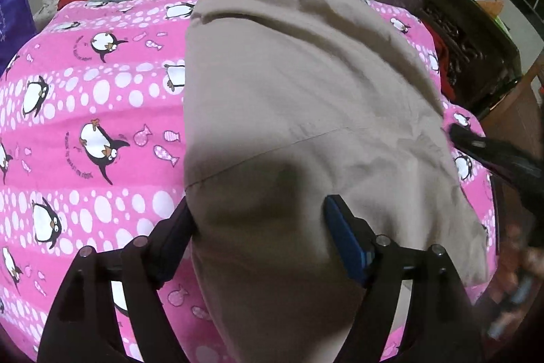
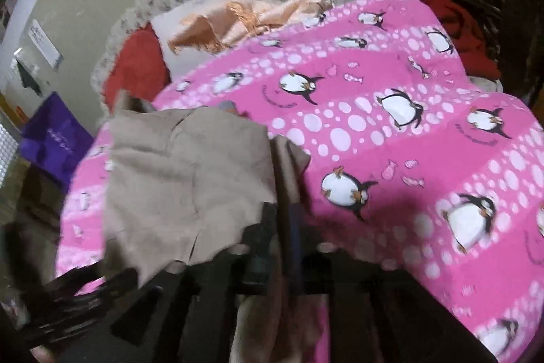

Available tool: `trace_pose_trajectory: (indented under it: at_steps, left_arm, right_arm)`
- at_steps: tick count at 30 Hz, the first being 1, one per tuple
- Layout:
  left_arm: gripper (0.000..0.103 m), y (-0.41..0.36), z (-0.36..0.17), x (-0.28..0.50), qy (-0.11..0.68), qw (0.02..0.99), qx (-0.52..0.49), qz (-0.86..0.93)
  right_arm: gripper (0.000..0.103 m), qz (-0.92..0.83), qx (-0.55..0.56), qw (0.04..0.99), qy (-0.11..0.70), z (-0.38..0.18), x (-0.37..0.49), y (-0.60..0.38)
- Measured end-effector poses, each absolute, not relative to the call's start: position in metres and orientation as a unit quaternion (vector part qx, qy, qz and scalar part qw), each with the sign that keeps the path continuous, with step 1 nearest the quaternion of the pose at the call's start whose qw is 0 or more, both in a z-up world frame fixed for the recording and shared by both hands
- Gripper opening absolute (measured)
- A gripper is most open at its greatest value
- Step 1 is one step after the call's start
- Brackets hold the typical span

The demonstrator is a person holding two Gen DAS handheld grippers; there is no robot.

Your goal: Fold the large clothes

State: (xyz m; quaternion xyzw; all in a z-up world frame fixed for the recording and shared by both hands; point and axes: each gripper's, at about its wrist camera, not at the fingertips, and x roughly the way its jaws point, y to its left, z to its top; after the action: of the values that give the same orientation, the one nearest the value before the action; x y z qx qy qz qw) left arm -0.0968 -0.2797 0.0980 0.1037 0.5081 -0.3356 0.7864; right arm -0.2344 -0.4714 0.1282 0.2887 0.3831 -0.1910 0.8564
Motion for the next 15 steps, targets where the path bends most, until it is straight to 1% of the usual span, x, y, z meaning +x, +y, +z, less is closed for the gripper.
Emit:
trace_pose_trajectory:
  at_steps: [2, 4, 5, 7, 8, 9, 10, 13, 14, 15]
  left_arm:
    - [0.078, -0.280, 0.097, -0.097, 0.507, 0.788, 0.101, -0.335]
    - [0.078, -0.280, 0.098, -0.098, 0.508, 0.788, 0.099, -0.334]
    - [0.078, -0.279, 0.098, -0.097, 0.510, 0.787, 0.096, -0.335]
    - [0.078, -0.273, 0.101, -0.098, 0.517, 0.783, 0.088, -0.335]
    - [0.078, -0.268, 0.103, -0.100, 0.519, 0.781, 0.085, -0.337]
    - [0.078, -0.261, 0.106, -0.102, 0.517, 0.780, 0.085, -0.341]
    - [0.078, -0.255, 0.109, -0.105, 0.513, 0.781, 0.090, -0.344]
    - [0.078, -0.237, 0.111, -0.116, 0.497, 0.785, 0.109, -0.353]
    - [0.078, -0.235, 0.109, -0.117, 0.497, 0.784, 0.110, -0.355]
    - [0.078, -0.232, 0.107, -0.119, 0.501, 0.781, 0.110, -0.356]
  right_arm:
    - [0.053, -0.150, 0.304, 0.862, 0.377, 0.141, -0.243, -0.458]
    - [0.056, -0.118, 0.300, 0.867, 0.379, 0.148, -0.247, -0.440]
    - [0.059, -0.108, 0.290, 0.867, 0.391, 0.148, -0.246, -0.431]
    - [0.059, -0.109, 0.279, 0.853, 0.428, 0.135, -0.238, -0.419]
    - [0.046, -0.106, 0.284, 0.844, 0.442, 0.123, -0.234, -0.416]
    - [0.007, -0.098, 0.288, 0.840, 0.448, 0.116, -0.234, -0.415]
    - [0.006, -0.093, 0.284, 0.843, 0.447, 0.112, -0.236, -0.415]
    - [0.004, -0.112, 0.285, 0.863, 0.401, 0.121, -0.263, -0.426]
    - [0.001, -0.132, 0.292, 0.860, 0.397, 0.117, -0.271, -0.435]
    - [0.000, -0.158, 0.287, 0.854, 0.404, 0.110, -0.274, -0.442]
